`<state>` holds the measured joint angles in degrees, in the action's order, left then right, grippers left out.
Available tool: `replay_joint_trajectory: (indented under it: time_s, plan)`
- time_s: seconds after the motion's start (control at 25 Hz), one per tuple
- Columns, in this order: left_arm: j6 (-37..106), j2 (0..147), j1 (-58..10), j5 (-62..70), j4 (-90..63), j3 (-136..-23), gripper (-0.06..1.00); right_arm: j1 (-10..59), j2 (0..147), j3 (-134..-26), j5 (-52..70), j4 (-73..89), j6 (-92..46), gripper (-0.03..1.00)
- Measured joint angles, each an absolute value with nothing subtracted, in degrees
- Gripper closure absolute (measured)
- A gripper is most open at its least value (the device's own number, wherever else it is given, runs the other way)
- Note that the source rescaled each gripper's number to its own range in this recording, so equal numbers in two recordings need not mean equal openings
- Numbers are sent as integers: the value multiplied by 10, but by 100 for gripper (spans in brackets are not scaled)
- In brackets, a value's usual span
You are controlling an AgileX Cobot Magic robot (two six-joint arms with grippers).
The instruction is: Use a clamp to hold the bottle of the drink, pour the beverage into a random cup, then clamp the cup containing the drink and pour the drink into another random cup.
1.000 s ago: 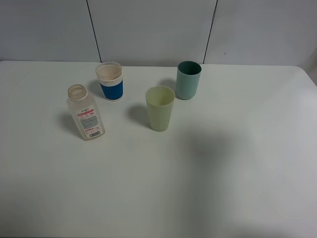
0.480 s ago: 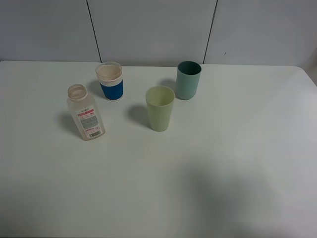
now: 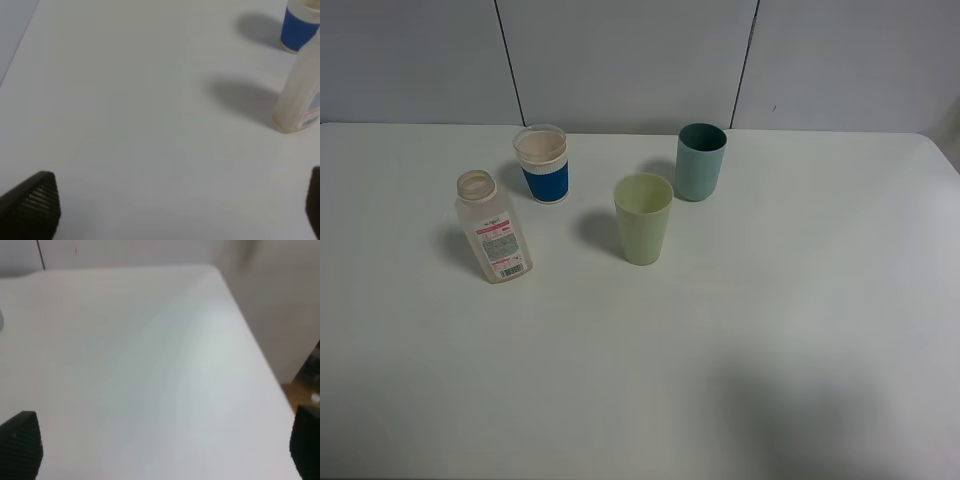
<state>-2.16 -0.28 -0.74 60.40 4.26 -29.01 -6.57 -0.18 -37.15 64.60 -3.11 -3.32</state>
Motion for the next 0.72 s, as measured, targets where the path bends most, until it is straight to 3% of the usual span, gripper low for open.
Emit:
replay_joint_trajectory:
  time_s: [0.2, 0.72]
  plan:
    - [-22, -3, -7, 604, 43, -290, -6, -66, -2, -292, 628, -3, -34, -1]
    - [-22, -3, -7, 604, 43, -290, -6, -66, -2, -289, 614, 0, -35, -1]
